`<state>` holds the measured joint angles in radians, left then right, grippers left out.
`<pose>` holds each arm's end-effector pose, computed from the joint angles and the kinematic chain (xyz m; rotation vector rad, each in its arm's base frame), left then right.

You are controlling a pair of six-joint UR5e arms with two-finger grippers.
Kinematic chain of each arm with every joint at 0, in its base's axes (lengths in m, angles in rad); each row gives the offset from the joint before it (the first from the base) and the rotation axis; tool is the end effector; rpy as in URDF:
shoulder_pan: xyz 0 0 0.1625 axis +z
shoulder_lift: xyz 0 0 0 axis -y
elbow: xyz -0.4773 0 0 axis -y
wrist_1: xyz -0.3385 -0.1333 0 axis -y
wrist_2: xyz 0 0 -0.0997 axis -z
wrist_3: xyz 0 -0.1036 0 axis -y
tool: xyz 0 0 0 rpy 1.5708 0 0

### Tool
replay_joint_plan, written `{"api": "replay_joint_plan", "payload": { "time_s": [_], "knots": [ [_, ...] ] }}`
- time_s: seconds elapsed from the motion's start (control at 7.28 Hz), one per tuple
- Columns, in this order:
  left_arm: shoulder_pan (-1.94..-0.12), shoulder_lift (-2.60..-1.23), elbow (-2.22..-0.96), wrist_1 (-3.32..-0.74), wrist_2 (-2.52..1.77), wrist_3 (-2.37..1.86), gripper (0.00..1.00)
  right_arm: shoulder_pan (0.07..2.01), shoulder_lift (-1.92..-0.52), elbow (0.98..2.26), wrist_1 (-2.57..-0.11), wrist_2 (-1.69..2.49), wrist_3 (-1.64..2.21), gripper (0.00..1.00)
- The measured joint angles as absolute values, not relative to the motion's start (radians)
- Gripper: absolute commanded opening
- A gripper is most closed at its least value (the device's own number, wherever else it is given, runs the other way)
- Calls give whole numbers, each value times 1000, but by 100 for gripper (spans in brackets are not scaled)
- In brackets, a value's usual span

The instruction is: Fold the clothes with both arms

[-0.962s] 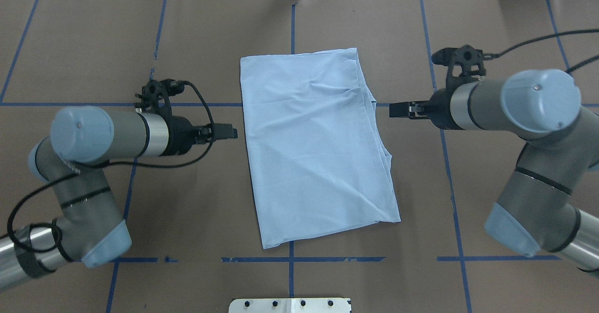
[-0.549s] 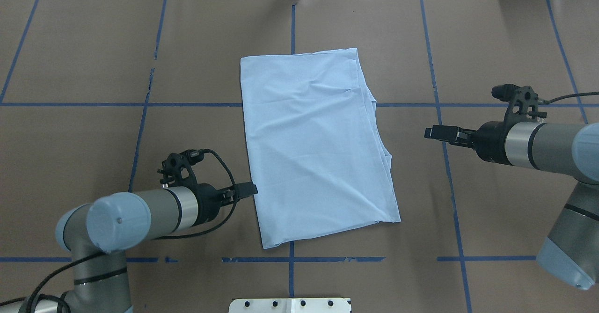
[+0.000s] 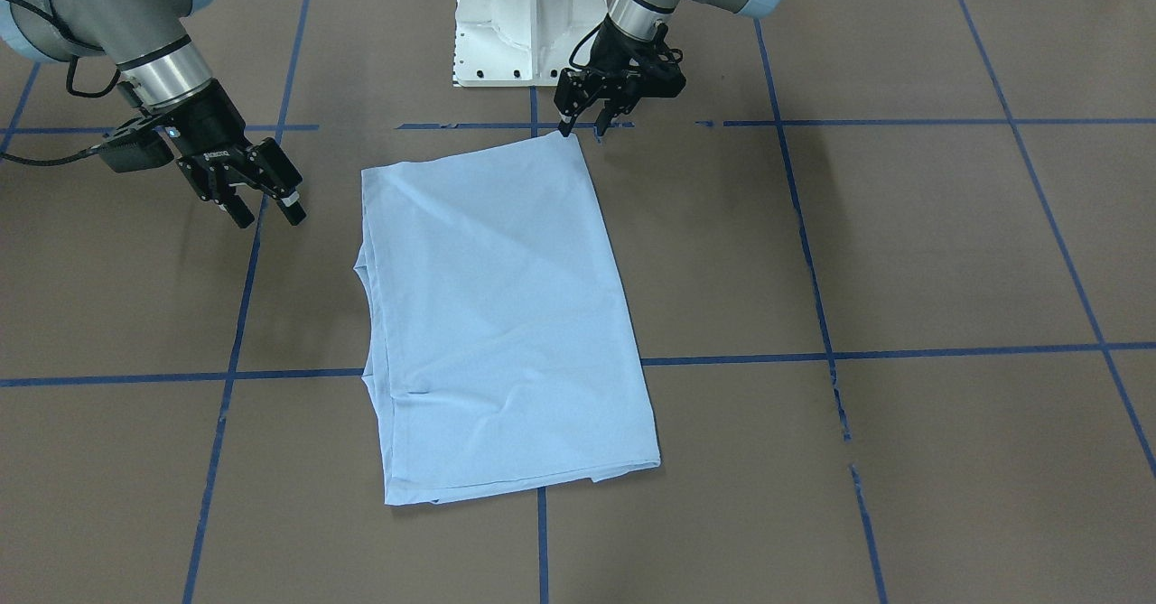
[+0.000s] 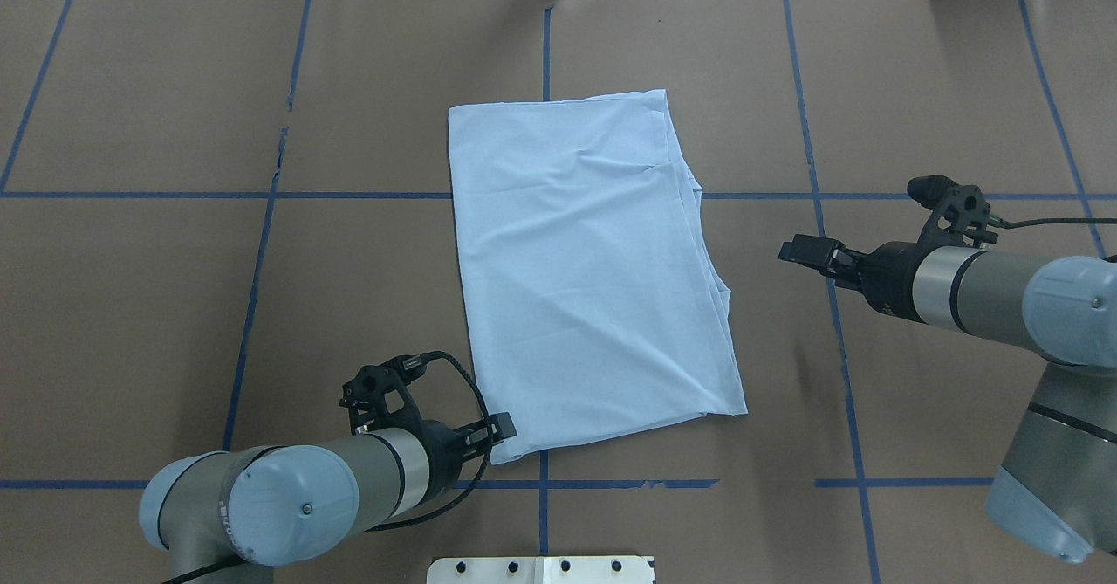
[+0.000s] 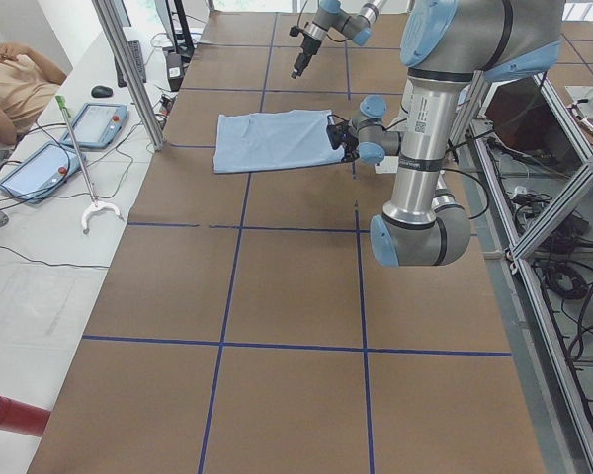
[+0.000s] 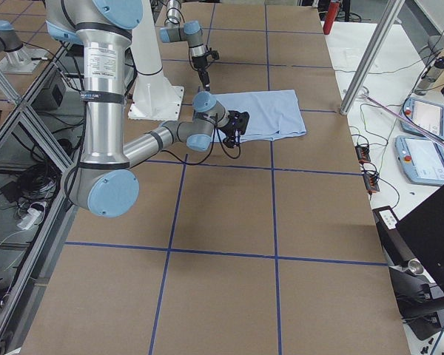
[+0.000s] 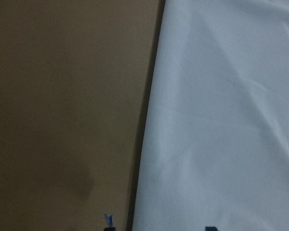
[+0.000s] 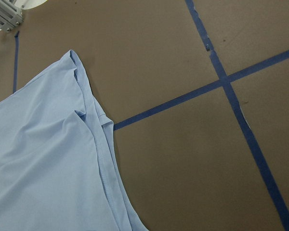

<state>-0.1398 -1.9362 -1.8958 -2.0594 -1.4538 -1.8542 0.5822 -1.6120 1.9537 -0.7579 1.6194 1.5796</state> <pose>0.5389 -0.2227 0.3399 0.0185 1.1929 -0.4413 -0.2922 -0.3459 0.4766 0.2885 -1.1327 0.4951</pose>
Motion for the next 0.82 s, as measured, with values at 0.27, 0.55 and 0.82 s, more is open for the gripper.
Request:
{"api": "replay_joint_plan", "payload": {
  "time_s": [0.27, 0.55, 0.82],
  "knots": [
    [-131, -1942, -1884, -2053, -1454, -1856, 69, 577, -1610, 1952, -759, 1616, 1582, 98],
    [-131, -1957, -1854, -2055, -1447, -1857, 69, 574, -1609, 1951, -759, 1614, 1582, 98],
    [-136, -1973, -1842, -2058, -1406, -1868, 67, 572, -1610, 1951, -759, 1614, 1582, 98]
  ]
}}
